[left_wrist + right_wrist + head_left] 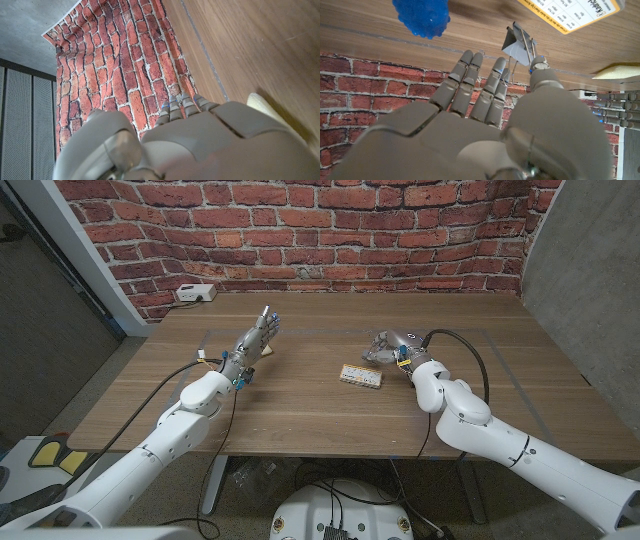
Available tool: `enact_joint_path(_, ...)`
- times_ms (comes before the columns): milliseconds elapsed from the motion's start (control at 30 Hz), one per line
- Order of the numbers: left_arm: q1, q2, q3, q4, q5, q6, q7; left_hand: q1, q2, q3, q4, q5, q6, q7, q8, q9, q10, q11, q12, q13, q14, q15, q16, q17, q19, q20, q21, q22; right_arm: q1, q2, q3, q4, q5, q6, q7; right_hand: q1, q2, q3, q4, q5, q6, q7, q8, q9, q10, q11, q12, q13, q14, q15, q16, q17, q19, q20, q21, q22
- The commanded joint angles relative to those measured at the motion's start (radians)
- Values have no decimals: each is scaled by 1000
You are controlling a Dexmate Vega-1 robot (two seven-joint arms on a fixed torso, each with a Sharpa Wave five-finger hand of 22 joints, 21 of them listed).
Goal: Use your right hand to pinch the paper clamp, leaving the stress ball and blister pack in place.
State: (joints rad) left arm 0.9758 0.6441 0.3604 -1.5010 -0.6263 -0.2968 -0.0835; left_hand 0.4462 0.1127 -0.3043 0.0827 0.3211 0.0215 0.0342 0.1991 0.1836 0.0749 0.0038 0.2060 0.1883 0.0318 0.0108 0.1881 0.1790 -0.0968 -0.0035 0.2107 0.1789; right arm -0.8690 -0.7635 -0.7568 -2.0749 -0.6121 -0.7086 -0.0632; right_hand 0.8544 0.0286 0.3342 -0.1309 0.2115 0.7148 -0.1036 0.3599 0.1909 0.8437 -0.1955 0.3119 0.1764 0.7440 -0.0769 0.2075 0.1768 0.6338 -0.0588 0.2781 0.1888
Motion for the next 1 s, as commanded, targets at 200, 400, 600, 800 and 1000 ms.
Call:
enact_joint_path(200, -2, -1, 0, 0, 4, -3, 5, 8, -5, -2, 4, -1, -2, -2, -1, 4, 3, 0, -3, 2, 5, -3, 1, 5, -5, 9, -2, 5, 2, -4, -12, 0, -34, 9, -34, 2, 32, 16, 4, -18, 193, -118, 16, 0, 50, -5, 7, 2, 39, -71, -3, 1, 9, -22, -3, 3)
enact_joint_path(400, -5, -3, 1, 5, 4, -3, 4, 8, -5, -2, 4, -2, -2, -2, -2, 4, 4, 0, -3, 2, 5, -2, 1, 5, -5, 9, -2, 5, 3, -2, -14, 1, -46, 11, -33, 4, 37, 18, 2, -24, 230, -120, 20, 1, 77, -8, 7, 3, 65, -80, -2, -1, 11, -24, -5, 3)
enact_joint_path(600, -8, -6, 2, 9, 4, -3, 2, 9, -4, -1, 5, -2, -3, -2, -2, 4, 5, -1, -2, 2, 4, -3, 0, 5, -6, 9, -2, 5, 3, 1, -14, 1, -60, 7, -31, 8, 40, 19, -2, -29, 276, -121, 23, 2, 122, -12, 5, 4, 100, -95, -3, -2, 15, -28, -8, 3)
enact_joint_path(800, -10, -6, 3, 11, 4, -2, 1, 10, -4, -2, 5, -3, -3, -2, -2, 4, 4, -1, -3, 2, 5, -4, 0, 5, -6, 9, -2, 5, 8, 2, -18, 3, -71, 6, -21, 6, 40, 18, -2, -30, 296, -121, 23, 2, 139, -13, 2, 4, 118, -94, -3, -1, 18, -27, -9, 3)
enact_joint_path(1000, -9, -7, 3, 11, 3, -2, 2, 10, -4, -2, 5, -3, -3, -2, -2, 4, 3, -1, -3, 2, 4, -4, 0, 5, -6, 9, -2, 5, 11, 3, -20, 3, -80, 5, -9, 4, 41, 16, -1, -31, 309, -120, 24, 2, 145, -13, 0, 5, 128, -94, -2, -1, 18, -26, -10, 4)
